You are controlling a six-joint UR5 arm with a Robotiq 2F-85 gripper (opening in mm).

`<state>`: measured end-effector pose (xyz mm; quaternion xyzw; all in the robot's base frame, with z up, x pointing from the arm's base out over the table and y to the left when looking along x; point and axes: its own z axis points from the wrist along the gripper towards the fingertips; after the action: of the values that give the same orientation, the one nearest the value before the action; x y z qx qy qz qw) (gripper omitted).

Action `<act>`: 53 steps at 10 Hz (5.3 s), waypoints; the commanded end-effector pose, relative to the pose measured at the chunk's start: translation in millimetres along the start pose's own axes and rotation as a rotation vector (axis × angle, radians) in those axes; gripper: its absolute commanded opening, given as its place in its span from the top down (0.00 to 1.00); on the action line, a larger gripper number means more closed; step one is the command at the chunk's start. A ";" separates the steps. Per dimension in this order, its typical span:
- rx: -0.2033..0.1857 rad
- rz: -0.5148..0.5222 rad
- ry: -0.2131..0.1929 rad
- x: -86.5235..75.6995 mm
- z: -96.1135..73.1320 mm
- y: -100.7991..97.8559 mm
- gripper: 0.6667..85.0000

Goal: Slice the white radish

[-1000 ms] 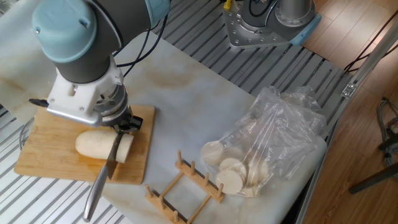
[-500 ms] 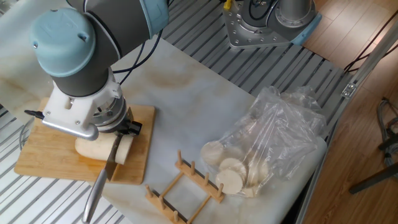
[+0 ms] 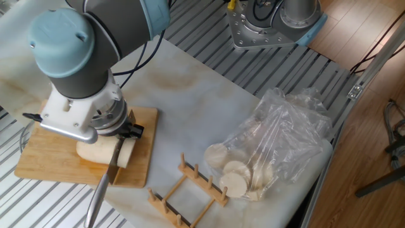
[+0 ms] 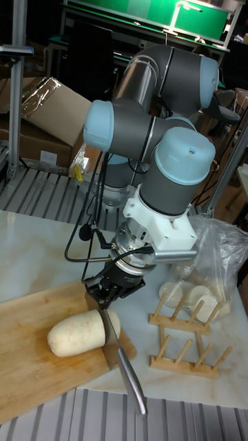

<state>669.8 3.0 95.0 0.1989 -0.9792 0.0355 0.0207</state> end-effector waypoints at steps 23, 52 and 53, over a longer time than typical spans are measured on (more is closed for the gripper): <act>-0.005 0.003 0.071 11.0 -6.2 4.3 0.99; -0.011 -0.006 0.042 11.2 -3.3 -4.9 0.99; -0.008 -0.006 0.047 14.0 -1.3 -5.1 0.99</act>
<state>669.2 -2.5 99.5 0.2002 -0.9781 0.0398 0.0416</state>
